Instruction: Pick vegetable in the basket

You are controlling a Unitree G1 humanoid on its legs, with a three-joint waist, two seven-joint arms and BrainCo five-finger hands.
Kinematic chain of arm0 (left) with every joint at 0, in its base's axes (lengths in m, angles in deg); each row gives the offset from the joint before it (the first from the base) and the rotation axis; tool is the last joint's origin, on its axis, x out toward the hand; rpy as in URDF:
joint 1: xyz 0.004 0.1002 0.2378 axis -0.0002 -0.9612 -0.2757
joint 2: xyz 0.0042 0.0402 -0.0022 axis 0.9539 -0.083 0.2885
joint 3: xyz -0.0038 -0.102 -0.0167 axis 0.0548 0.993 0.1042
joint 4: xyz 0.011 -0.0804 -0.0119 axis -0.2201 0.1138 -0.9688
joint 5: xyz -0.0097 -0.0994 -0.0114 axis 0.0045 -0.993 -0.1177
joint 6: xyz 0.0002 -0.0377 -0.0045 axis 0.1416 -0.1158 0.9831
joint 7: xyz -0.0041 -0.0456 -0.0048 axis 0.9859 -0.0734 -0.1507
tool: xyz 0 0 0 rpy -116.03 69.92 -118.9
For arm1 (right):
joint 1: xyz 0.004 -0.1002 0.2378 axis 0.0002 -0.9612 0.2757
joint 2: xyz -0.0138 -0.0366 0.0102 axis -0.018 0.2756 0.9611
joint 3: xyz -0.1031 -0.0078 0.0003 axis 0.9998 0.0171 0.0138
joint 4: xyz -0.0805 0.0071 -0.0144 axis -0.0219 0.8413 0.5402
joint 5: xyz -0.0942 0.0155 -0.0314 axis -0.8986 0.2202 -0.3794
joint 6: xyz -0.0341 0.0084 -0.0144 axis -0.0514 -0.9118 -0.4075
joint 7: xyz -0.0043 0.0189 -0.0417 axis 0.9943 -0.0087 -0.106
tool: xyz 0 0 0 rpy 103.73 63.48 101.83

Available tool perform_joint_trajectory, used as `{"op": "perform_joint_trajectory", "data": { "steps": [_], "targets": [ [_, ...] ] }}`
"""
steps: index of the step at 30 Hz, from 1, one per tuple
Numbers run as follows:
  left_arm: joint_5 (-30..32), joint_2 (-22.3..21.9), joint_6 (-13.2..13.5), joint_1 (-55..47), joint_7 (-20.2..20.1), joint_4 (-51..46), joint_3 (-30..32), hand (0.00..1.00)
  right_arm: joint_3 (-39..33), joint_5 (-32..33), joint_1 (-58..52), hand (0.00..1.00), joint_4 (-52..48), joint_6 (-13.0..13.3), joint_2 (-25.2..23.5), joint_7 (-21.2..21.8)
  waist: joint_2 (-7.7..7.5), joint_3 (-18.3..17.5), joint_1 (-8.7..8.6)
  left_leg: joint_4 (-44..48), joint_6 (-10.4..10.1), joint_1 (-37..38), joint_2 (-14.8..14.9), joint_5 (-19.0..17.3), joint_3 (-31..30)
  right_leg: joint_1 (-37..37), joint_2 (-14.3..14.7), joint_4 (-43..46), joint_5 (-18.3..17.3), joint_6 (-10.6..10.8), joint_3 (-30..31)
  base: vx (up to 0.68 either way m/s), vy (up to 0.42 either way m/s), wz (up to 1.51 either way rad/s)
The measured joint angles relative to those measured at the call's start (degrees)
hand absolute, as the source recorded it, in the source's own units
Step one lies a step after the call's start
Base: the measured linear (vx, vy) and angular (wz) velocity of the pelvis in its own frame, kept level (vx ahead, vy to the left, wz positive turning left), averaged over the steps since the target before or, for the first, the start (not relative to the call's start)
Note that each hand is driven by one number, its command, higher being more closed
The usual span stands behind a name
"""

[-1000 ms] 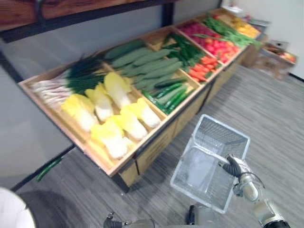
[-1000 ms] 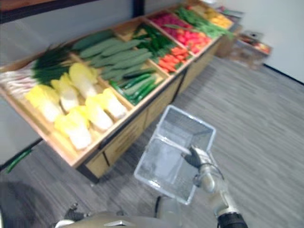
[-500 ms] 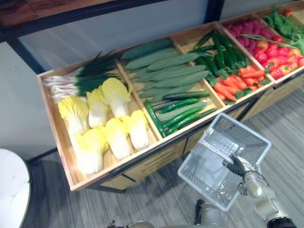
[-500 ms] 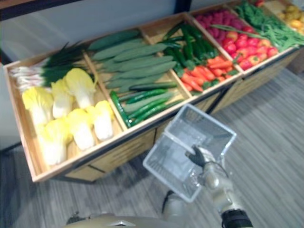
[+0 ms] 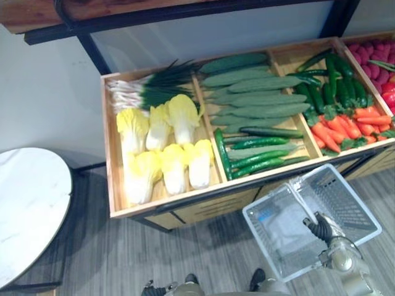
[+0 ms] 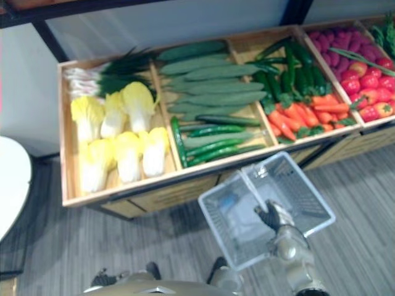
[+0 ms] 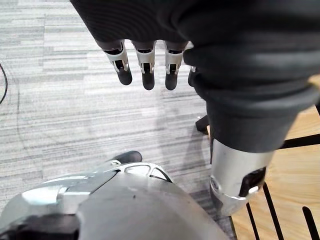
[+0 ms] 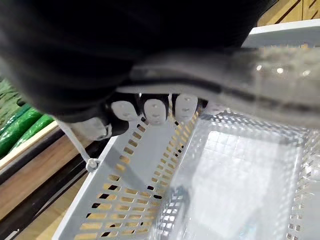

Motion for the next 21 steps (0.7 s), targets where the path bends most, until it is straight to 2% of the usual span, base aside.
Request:
{"op": "perform_joint_trajectory", "data": {
  "steps": [5,7,8,11,13,15,16,18,19,21],
  "targets": [
    [0.0,0.26,0.09,-0.05,0.06,-0.44,0.03,0.0,-3.67,0.01,0.02,1.0,3.5,0.43,-0.82,-0.65,0.87,0.18,-0.06,-5.03,0.54,2.64,-1.09,1.81,-1.14,1.65,0.13,-1.23,1.05,0.08,-1.32,-0.1,0.034,0.14],
    [-0.34,0.4,0.11,-0.03,0.12,-0.54,0.09,0.0,-5.93,0.03,0.22,1.0,5.75,0.54,-0.83,-0.67,0.65,0.45,0.02,-6.84,0.74,3.14,-1.38,2.97,-2.04,1.57,-0.2,-0.14,0.81,-0.15,-2.26,-0.07,0.011,0.24],
    [-0.74,0.39,0.09,-0.16,0.22,-0.52,0.18,0.0,-6.64,0.01,0.43,1.0,6.6,0.56,-0.82,-0.66,0.55,0.52,0.05,-6.85,0.87,3.26,-1.55,3.06,-2.48,1.41,-0.67,1.04,0.26,-0.14,-2.47,-0.1,0.016,0.24],
    [-5.18,0.42,0.12,-0.05,1.55,-1.97,2.0,0.0,-10.6,0.02,0.87,1.0,9.88,0.12,-0.78,-0.86,-0.68,1.39,-0.22,-7.22,1.45,3.63,-3.51,2.69,-4.48,-0.55,-4.61,10.1,-3.76,0.91,-2.47,-0.09,0.03,0.28],
    [-6.94,0.51,0.15,0.2,2.34,-4.05,3.26,0.0,-11.33,0.01,1.13,1.0,11.41,-0.48,-0.75,-0.87,-0.63,1.43,-0.44,-7.24,1.99,3.55,-3.62,2.28,-5.28,-1.31,-4.89,12.38,-4.19,1.4,1.43,-0.06,0.021,0.36],
    [-10.04,1.75,0.66,0.74,4.13,-9.88,5.36,0.0,-11.36,0.0,0.65,1.0,15.06,-1.47,-2.2,-0.71,-0.96,1.87,-1.37,-7.23,1.61,3.48,-3.88,2.61,-8.9,-1.01,-3.54,13.44,-4.12,1.49,12.15,-0.03,0.008,0.66],
    [-10.89,2.18,0.72,0.83,4.56,-11.98,6.07,0.0,-11.63,0.01,0.62,1.0,15.89,-1.98,-3.1,-0.79,-1.25,1.78,-1.25,-7.23,1.56,3.37,-3.83,2.66,-9.54,-0.9,-3.29,13.03,-4.14,1.5,13.04,-0.02,-0.02,0.38],
    [-13.23,2.84,1.58,1.77,7.28,-19.31,9.01,0.0,-12.69,-0.02,0.6,1.0,18.38,-2.27,-5.23,-0.72,-2.69,1.48,0.16,-7.23,1.02,1.99,-3.6,3.73,-9.65,-0.57,-3.0,8.9,-4.72,2.06,12.55,-0.02,-0.057,0.06],
    [-14.22,2.42,2.07,2.89,9.15,-24.31,10.64,0.0,-13.21,-0.02,1.0,1.0,20.55,-2.41,-5.7,-0.66,-2.62,1.45,0.22,-7.23,0.93,0.61,-2.96,4.8,-10.4,-0.04,-2.0,5.54,-3.97,2.68,11.7,-0.03,-0.061,0.12],
    [-14.2,1.82,2.67,2.82,10.19,-30.63,12.08,0.0,-14.25,0.04,0.5,1.0,22.33,-2.65,-6.15,-0.7,-2.63,1.29,0.21,-7.22,0.84,0.13,-2.57,5.16,-11.02,1.14,-0.97,2.38,-2.78,2.88,10.79,-0.02,-0.015,0.14]
  ]
}}
